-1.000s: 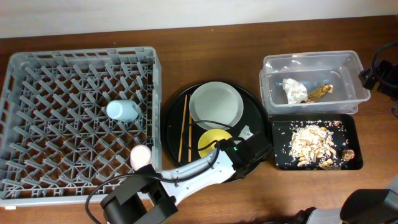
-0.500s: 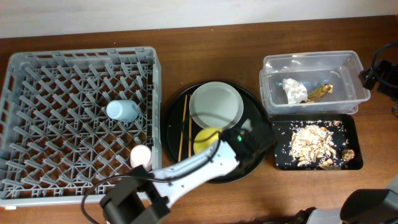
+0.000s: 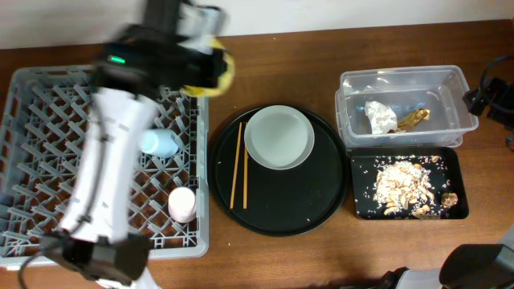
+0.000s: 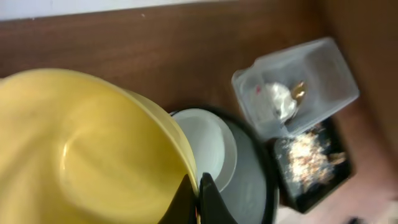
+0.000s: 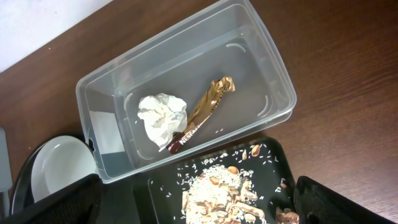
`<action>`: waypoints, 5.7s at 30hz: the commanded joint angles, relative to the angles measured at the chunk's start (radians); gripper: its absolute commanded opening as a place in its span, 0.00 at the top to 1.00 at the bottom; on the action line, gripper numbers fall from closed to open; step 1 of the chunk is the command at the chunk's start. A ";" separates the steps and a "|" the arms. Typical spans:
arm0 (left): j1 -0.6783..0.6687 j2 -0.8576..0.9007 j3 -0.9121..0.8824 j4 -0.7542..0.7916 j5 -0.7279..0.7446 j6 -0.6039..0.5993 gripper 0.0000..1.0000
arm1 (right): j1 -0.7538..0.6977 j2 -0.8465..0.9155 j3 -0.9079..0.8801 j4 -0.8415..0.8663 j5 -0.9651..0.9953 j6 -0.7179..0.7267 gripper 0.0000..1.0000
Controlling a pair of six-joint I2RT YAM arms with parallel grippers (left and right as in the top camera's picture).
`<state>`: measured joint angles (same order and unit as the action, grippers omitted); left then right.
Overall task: Sort waste into correct bins and load items into the dishwasher rack
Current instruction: 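Carry the yellow bowl to the back of the dish rack, then set the yellow bowl in the rack, release and withdraw the left gripper, then reach the left gripper to the wooden chopsticks on the round tray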
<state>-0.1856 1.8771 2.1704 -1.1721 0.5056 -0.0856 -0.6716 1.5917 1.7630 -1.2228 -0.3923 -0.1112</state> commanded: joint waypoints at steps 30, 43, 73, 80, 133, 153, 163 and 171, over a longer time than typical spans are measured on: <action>0.484 0.498 -0.125 0.095 0.899 0.035 1.00 | -0.003 0.003 0.003 0.000 0.005 0.000 0.01; 0.673 0.494 -0.108 -0.006 0.674 0.022 0.29 | -0.003 0.003 0.003 0.000 0.005 0.000 0.01; 0.121 0.322 0.068 -0.105 -0.375 0.023 1.00 | -0.003 0.003 0.003 0.000 0.005 0.000 0.01; 0.246 0.321 0.112 -0.220 -0.535 -0.037 1.00 | -0.003 0.003 0.003 0.000 0.005 0.000 0.01; 0.124 0.089 0.168 -0.307 -0.088 0.068 0.07 | -0.003 0.003 0.003 0.000 0.005 0.000 0.01; -0.364 0.089 -0.374 -0.099 -0.477 -0.282 0.72 | -0.003 0.003 0.003 0.000 0.005 0.000 0.01; -0.368 0.089 -0.674 0.101 -0.523 -0.343 0.75 | -0.003 0.003 0.003 0.000 0.005 0.000 0.01; -0.368 0.089 -0.843 0.323 -0.570 -0.370 0.76 | -0.003 0.003 0.003 0.000 0.005 0.000 0.01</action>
<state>-0.5514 1.9636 1.3842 -0.9054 -0.0273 -0.4351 -0.6716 1.5917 1.7630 -1.2232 -0.3923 -0.1112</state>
